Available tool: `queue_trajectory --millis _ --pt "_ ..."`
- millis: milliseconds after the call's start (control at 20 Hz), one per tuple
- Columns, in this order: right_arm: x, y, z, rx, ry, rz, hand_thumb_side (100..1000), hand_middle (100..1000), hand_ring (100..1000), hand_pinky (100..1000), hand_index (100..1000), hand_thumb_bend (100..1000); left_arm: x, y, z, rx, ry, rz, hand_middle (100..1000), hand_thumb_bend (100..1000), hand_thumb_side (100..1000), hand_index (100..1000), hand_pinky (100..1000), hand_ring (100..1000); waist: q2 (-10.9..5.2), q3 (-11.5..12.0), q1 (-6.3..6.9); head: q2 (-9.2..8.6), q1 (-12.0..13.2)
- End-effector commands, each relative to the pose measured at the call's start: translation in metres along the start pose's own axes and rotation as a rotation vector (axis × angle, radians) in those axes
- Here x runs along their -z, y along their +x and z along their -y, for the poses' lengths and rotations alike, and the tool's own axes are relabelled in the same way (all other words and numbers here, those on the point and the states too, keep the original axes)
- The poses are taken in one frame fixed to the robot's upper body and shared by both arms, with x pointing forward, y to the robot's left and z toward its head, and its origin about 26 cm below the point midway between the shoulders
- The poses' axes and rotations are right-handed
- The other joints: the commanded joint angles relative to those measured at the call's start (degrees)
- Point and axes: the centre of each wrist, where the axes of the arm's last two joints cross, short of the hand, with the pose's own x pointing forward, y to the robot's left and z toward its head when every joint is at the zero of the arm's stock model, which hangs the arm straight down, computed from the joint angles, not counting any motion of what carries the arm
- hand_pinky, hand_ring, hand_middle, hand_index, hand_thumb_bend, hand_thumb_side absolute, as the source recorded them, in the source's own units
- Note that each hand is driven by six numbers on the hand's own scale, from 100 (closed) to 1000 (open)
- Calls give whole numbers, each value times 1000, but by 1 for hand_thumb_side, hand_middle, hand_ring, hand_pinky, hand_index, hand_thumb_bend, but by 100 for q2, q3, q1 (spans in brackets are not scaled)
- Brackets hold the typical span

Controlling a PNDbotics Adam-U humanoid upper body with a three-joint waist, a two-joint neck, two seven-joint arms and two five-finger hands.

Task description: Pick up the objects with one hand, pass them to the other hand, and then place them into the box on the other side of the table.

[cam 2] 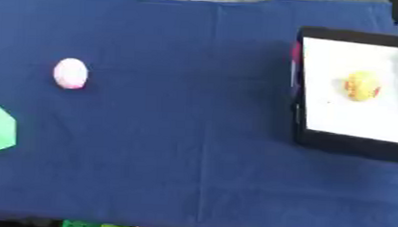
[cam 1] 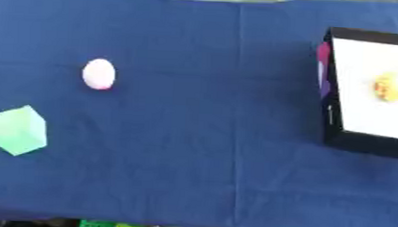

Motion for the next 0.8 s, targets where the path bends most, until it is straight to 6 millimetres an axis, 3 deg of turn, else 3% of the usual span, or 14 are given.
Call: queue_trajectory --millis 50,450,800 --pt "5 13 5 -19 4 17 266 1000 1000 1000 1000 100 -14 -1 -21 82 -85 8 803 618 566 877 947 923 -150 11 19 27 95" --pt "7 7 -5 11 24 -12 313 1000 1000 1000 1000 100 4 18 -19 144 -210 58 821 652 587 887 970 935 -165 25 52 53 164" --pt "16 8 -21 51 61 -8 347 1000 1000 1000 1000 100 23 48 -12 208 -124 -20 829 736 530 892 961 949 -173 19 59 22 1"
